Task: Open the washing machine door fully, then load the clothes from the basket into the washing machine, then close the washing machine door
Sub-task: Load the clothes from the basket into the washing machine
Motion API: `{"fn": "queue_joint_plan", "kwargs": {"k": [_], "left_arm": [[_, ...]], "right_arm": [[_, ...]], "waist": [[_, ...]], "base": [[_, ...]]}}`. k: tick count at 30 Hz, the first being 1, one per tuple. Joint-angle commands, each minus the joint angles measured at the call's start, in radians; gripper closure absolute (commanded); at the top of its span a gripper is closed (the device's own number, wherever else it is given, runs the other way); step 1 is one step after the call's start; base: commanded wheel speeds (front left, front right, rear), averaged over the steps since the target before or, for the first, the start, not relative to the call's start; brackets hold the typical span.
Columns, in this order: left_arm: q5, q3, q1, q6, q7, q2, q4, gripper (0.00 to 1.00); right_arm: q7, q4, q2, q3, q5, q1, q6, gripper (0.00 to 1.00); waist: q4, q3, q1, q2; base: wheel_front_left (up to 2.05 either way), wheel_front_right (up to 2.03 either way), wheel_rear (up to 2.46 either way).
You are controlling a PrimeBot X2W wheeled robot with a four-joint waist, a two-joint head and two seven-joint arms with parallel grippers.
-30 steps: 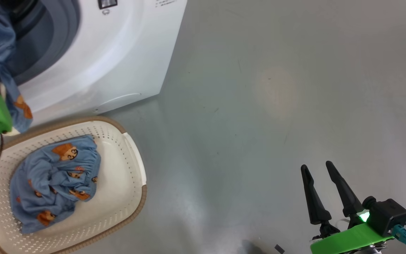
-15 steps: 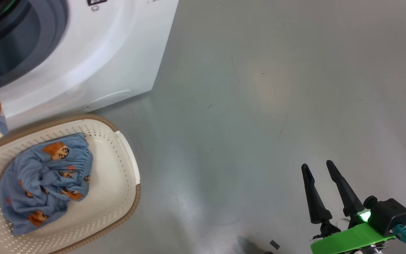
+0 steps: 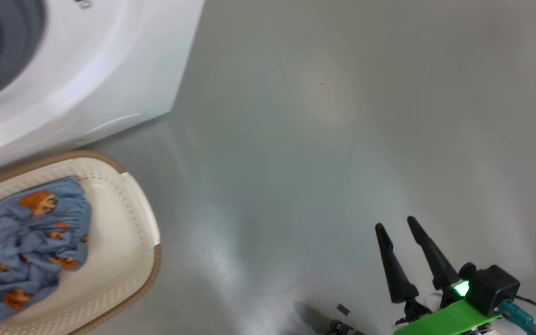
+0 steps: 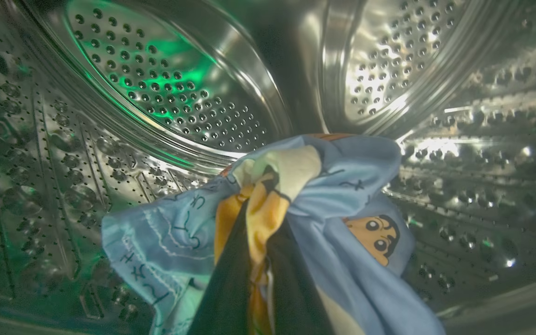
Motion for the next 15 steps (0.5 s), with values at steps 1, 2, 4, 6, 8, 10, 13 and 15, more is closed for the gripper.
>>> {"fn": "queue_joint_plan", "kwargs": {"k": [1, 2, 4, 6, 8, 10, 13, 15], "left_arm": [[-0.023, 0.033, -0.033, 0.003, -0.029, 0.061, -0.012, 1.00], [-0.027, 0.038, -0.042, 0.001, -0.040, 0.070, -0.004, 1.00], [-0.041, 0.053, -0.059, 0.000, -0.059, 0.080, 0.011, 1.00], [-0.054, 0.060, -0.082, -0.006, -0.069, 0.079, 0.030, 1.00], [-0.064, 0.068, -0.111, -0.005, -0.080, 0.076, 0.037, 1.00], [-0.071, 0.074, -0.147, -0.005, -0.088, 0.073, 0.032, 1.00], [-0.093, 0.089, -0.191, -0.022, -0.093, 0.063, 0.023, 1.00], [-0.097, 0.096, -0.217, -0.019, -0.095, 0.062, 0.015, 1.00]], "right_arm": [[-0.012, -0.016, -0.014, 0.029, 0.010, 0.029, 0.003, 0.00], [-0.012, -0.015, -0.014, 0.034, 0.011, 0.035, 0.003, 0.00], [-0.012, -0.014, -0.014, 0.044, 0.010, 0.049, 0.003, 0.00], [-0.012, -0.020, -0.014, 0.040, 0.015, 0.068, 0.003, 0.00], [-0.012, -0.028, -0.014, 0.036, 0.016, 0.087, 0.003, 0.00], [-0.012, -0.034, -0.014, 0.031, 0.019, 0.104, 0.003, 0.00], [-0.012, -0.040, -0.014, 0.027, 0.025, 0.125, 0.003, 0.00], [-0.012, -0.043, -0.014, 0.026, 0.028, 0.136, 0.003, 0.00]], "waist": [[-0.050, 0.030, 0.0000, -0.0001], [-0.060, 0.033, 0.0000, -0.0001], [-0.074, 0.036, 0.0000, -0.0001], [-0.075, 0.039, 0.0000, -0.0001], [-0.075, 0.044, 0.0000, -0.0001], [-0.075, 0.051, 0.0000, -0.0001], [-0.075, 0.059, 0.0000, -0.0001], [-0.075, 0.063, 0.0000, -0.0001]], "base": [[0.00, 0.00, 0.00], [0.00, 0.00, 0.00], [0.00, 0.00, 0.00], [0.00, 0.00, 0.00], [0.00, 0.00, 0.00], [0.00, 0.00, 0.00], [0.00, 0.00, 0.00], [0.00, 0.00, 0.00]]}}
